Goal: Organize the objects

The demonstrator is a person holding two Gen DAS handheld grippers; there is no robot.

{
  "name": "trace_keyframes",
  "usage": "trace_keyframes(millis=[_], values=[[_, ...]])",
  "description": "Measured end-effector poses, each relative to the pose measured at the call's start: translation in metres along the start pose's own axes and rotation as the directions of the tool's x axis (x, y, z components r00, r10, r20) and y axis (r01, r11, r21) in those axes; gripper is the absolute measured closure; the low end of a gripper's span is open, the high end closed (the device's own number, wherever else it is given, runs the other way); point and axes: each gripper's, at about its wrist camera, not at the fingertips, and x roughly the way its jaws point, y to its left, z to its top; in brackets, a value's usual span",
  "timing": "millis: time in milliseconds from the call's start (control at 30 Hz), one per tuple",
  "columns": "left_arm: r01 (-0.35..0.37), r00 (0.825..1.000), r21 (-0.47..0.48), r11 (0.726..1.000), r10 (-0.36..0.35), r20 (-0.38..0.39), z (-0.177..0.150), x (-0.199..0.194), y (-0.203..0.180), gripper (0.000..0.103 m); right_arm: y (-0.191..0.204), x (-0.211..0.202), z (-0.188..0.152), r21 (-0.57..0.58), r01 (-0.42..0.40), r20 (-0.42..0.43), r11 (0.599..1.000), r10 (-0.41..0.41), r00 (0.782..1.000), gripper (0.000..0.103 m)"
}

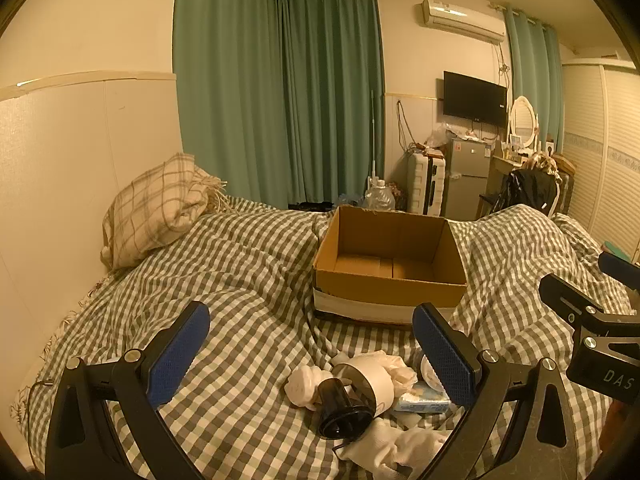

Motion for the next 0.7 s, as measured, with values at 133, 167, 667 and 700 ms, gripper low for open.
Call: trace_keyframes(millis=[133, 167, 667, 700], values=[[-0.002, 1.000, 0.004, 1.000, 0.002, -0.006, -0.0001, 0.0015, -0.0010, 0.000, 0.0004, 0.0006, 0.0001, 0.000, 0.000, -0.001, 1.000, 0.000, 1.000, 0.000], [-0.002, 1.000, 0.006, 1.000, 0.002, -0.007, -0.0001, 0.0018, -0.0012, 0.000, 0.0004, 0.0007, 0.0000, 0.000, 0.000, -0.002, 1.000, 0.000, 1.000, 0.000], [-0.007, 1.000, 0.010, 1.000, 0.007, -0.022, -0.0049, 0.0045, -0.0031, 0.000, 0.0017, -0.0017, -0.0052, 0.001, -0.009, -0.002, 1.000, 0.009, 1.000, 0.000], [-0.007, 1.000, 0.011, 1.000, 0.007, -0.023, -0.0051, 0.0046, -0.0034, 0.000, 0.0030, 0.0014, -0.0072, 0.000, -0.013, -0.004, 1.000, 0.013, 1.000, 0.000]])
